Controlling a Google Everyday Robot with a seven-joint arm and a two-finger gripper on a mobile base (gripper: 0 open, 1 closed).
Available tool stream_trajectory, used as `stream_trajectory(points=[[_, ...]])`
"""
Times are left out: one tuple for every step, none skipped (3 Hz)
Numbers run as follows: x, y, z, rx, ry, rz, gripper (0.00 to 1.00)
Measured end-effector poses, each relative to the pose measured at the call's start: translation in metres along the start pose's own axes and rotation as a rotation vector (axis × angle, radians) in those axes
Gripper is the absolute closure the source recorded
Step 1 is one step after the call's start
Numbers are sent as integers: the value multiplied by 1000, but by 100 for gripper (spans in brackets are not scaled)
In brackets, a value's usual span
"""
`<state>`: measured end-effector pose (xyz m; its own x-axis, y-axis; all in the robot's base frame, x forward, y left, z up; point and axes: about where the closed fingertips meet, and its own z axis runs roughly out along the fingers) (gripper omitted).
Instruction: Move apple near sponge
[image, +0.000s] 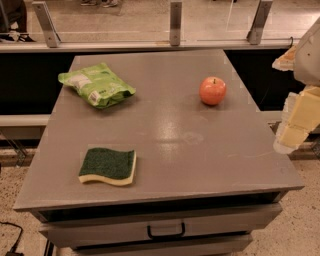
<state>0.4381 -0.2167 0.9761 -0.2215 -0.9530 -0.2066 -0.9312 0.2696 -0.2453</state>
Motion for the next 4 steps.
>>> stream_trajectory(points=[[-2, -6, 3, 5, -6, 10, 0], [-7, -24, 12, 17, -25, 39, 0], [-21, -62, 40, 32, -53, 86, 0], [-29, -88, 61, 43, -72, 127, 0]])
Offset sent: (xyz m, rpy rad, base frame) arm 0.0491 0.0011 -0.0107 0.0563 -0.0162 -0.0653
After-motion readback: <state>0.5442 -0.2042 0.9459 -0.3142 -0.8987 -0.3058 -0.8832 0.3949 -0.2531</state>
